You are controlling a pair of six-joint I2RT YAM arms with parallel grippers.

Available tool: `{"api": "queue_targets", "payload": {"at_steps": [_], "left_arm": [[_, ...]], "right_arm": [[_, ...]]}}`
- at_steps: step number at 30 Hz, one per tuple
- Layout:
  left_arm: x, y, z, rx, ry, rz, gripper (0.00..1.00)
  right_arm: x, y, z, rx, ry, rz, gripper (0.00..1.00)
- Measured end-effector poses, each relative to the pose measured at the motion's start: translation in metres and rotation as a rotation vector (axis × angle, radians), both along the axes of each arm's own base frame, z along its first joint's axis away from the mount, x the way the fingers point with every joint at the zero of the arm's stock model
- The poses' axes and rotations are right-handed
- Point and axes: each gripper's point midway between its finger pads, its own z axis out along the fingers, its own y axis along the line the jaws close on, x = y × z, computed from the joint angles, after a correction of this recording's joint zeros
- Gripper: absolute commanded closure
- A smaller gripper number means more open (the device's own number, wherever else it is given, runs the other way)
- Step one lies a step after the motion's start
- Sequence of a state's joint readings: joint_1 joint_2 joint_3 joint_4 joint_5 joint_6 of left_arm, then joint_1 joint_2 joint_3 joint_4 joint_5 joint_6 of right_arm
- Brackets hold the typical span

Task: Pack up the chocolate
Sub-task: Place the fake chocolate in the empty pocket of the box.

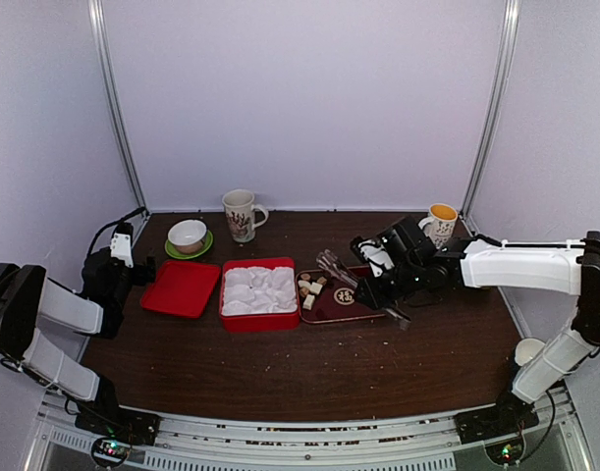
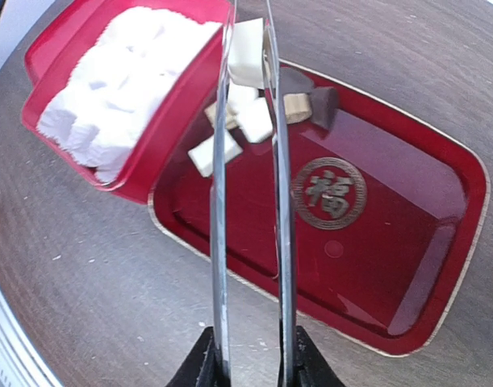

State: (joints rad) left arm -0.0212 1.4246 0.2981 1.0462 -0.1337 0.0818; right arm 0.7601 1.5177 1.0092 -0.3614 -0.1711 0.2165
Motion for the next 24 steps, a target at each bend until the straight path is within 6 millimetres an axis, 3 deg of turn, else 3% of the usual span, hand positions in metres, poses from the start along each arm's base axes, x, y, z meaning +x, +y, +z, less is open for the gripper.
{"api": "queue_targets", "payload": {"at_steps": [7,12,17,24], "left_arm": [[0.0,0.0,0.0,0.0,0.0,0.0,0.02],[0.0,0.0,0.0,0.0,0.0,0.0,0.02],[-0.001,0.006,0.0,-0.006,0.0,0.034,0.02],[-0.003,0.02,-0.001,-0.022,-0.001,0.119,0.02]], "right_arm": [[-0.003,0.046,0.01,0.046,-0.007,0.094,0.73],[0.006,0.073,0.003,0.038,-0.001,0.117,0.73],[0.021,0.087,-0.011,0.009,0.019,0.101,0.73],[0.027,0.089,-0.024,-0.016,0.042,0.077,0.72]]}}
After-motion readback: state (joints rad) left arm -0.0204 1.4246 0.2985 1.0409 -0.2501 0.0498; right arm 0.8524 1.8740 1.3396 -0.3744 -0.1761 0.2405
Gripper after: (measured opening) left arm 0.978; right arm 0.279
